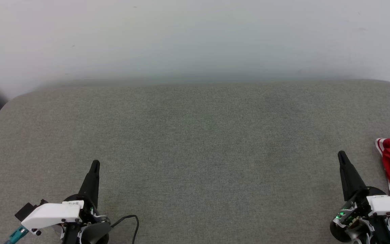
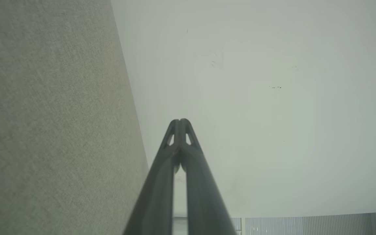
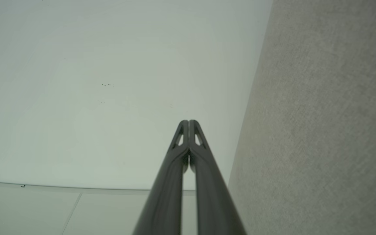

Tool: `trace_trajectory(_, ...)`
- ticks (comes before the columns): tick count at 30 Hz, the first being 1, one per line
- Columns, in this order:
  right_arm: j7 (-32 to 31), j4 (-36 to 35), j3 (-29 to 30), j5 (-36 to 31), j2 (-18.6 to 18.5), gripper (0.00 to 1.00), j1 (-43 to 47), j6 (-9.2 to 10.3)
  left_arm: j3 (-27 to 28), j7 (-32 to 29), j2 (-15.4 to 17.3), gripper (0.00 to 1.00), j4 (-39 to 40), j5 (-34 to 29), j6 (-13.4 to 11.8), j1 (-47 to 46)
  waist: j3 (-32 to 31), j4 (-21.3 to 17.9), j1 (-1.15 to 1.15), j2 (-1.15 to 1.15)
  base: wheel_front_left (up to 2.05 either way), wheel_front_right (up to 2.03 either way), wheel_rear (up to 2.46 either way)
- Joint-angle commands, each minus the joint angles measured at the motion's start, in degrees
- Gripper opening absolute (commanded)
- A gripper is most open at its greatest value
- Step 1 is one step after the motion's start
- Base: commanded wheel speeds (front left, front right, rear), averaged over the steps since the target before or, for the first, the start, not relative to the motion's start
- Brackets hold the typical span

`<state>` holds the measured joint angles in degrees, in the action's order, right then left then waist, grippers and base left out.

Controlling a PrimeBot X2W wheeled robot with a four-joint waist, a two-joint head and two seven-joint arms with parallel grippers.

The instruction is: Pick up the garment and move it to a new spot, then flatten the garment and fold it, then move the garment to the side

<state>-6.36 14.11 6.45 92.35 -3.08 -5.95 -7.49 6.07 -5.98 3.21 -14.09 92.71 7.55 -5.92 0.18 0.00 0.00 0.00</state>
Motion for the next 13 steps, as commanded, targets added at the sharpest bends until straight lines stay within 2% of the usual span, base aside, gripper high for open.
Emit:
trace_trajectory(1, -0.16, 0.05, 0.05, 0.25, 0.22, 0.0, -0.56, 0.0, 0.17, -0.39, -0.08, 0.0, -0.04, 0.25, 0.14, -0.52, 0.0, 0.0, 0.0, 0.0, 0.0, 0.0, 0.0)
trace_trajectory(13, -0.19, 0.05, 0.08, 0.22, 0.23, 0.0, -0.56, 0.0, 0.26, -0.37, -0.15, 0.0, -0.03, 0.14, 0.14, -0.51, 0.0, 0.0, 0.0, 0.0, 0.0, 0.0, 0.0)
